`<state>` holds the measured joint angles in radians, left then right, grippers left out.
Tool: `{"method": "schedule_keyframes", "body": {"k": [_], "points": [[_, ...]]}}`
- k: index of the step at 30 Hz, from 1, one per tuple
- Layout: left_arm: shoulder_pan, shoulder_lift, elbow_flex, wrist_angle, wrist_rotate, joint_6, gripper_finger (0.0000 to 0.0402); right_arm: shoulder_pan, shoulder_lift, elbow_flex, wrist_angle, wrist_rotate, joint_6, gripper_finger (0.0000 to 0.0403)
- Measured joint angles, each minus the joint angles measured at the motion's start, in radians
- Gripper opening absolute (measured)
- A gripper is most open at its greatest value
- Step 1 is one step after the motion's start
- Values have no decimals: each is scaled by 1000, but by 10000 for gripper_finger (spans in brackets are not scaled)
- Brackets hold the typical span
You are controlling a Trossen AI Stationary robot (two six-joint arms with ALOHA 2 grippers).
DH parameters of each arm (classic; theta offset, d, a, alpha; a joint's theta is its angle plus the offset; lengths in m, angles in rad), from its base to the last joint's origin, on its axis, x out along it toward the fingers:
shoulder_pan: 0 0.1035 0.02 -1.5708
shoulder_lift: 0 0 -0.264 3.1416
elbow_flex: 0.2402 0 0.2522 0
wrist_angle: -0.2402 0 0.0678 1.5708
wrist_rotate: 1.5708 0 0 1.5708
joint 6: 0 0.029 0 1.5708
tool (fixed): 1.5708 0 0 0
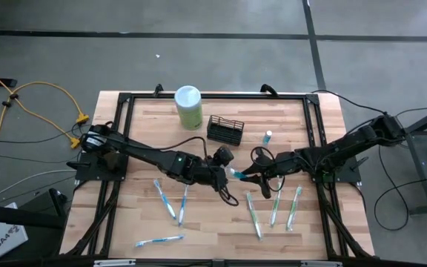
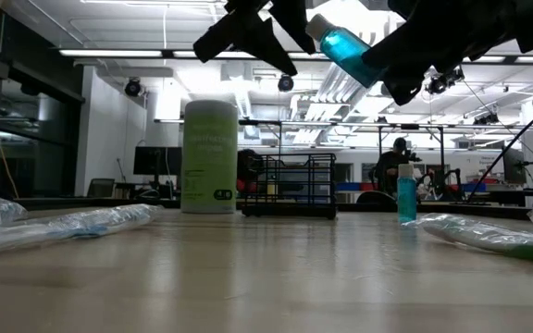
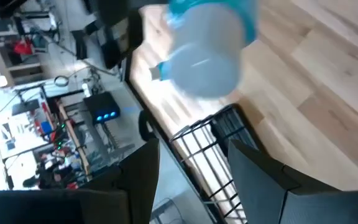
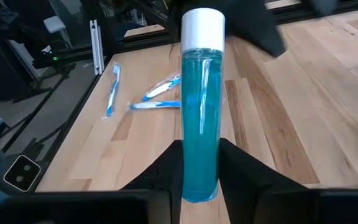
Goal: Pick & Place toothbrushing station
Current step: Put the left mouthwash into the mesh organizer
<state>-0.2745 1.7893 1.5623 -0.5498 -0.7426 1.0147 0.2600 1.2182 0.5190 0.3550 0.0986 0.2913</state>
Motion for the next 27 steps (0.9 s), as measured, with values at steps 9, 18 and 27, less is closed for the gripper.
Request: {"method": "schedule_keyframes", "body": {"k": [9,18,27], "points": [[-20,-34,1,-12,6,-258,182,0,0,0,16,2,-6,74],[-8,-70,0,-133,69,-548,181,0,0,0,39,3,-28,73],[-10,-149,0,-78,134,-611,181,-1,0,0,162,7,-120,76]]}}
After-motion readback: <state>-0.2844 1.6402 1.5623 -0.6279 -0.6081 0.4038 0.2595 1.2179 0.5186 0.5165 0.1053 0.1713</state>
